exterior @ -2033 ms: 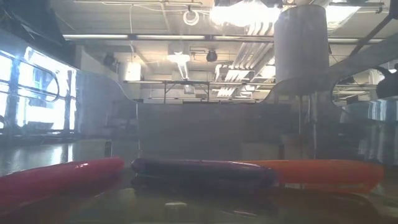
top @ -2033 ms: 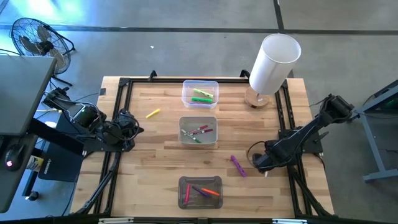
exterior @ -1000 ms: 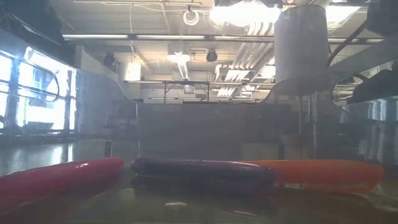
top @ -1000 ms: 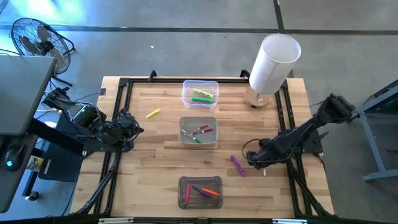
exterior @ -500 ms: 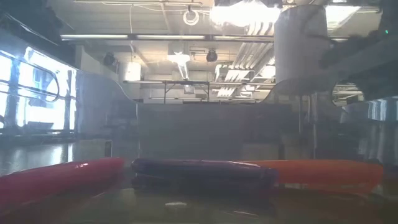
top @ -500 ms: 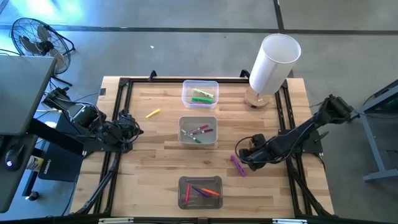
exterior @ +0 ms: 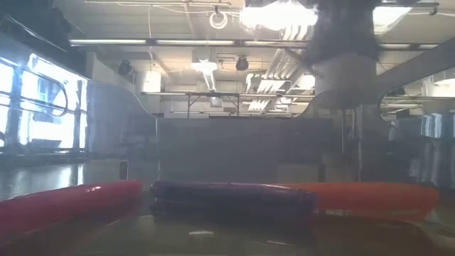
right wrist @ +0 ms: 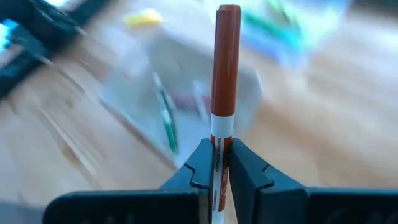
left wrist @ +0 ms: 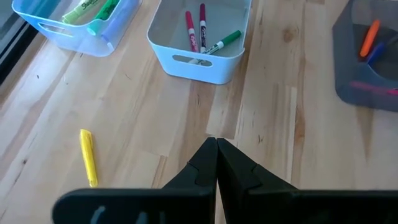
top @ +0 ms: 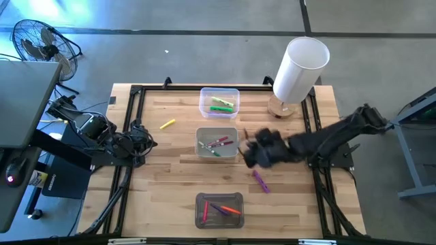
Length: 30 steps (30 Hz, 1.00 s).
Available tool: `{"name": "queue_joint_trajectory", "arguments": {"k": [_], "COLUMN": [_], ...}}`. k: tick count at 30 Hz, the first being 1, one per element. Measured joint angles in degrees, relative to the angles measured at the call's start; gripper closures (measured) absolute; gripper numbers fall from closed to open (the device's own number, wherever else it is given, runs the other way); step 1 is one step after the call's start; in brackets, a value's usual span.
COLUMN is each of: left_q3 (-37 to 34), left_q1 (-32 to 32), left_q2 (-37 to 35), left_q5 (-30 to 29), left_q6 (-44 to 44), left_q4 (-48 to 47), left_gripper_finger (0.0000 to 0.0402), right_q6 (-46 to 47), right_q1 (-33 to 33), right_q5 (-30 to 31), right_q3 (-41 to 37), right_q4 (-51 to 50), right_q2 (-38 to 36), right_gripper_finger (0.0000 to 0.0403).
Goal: Pick & Place Markers
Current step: Put the brown marker into the gray bin
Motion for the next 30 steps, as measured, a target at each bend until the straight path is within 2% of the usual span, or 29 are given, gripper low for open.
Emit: {"name": "queue_joint_trajectory", "arguments": {"k": [3, 6, 12, 16, 20, 22, 26, 30], "left_q3": [0.0, 0.0, 0.0, 0.0, 0.0, 0.0, 0.0, 0.0], "left_q1": [0.0, 0.0, 0.0, 0.0, 0.0, 0.0, 0.0, 0.0], "left_q2": [0.0, 0.0, 0.0, 0.0, 0.0, 0.0, 0.0, -0.4], "left_q5": [-0.9, -2.1, -3.2, -4.5, -11.4, -13.7, -14.1, -11.3], "left_q6": [0.4, 0.4, 0.4, -0.1, -7.2, -10.8, -13.1, -13.2], "left_q4": [0.0, 0.0, 0.0, -0.2, -4.3, -7.1, -8.6, -9.0], "left_gripper_finger": [0.0401, 0.0401, 0.0401, 0.0401, 0.0401, 0.0401, 0.0401, 0.0401], "right_q6": [-16.7, -29.7, -51.2, -64.1, -70.7, -72.3, -75.8, -77.4], "right_q1": [-7.1, -13.8, -21.7, -26.5, -33.3, -36.5, -41.2, -44.4], "right_q5": [-3.9, -11.6, -24.9, -34.2, -44.0, -47.2, -49.9, -53.2], "right_q3": [5.8, 12.9, 27.1, 30.2, 30.2, 30.2, 30.2, 30.2], "right_q4": [6.1, 8.5, 3.1, -0.2, -1.0, -0.8, -0.6, -0.7], "right_q2": [2.2, 6.9, 19.3, 24.4, 27.3, 27.6, 27.4, 27.3], "right_gripper_finger": [0.0383, 0.0383, 0.0383, 0.0382, 0.0384, 0.0383, 0.0381, 0.0383]}}
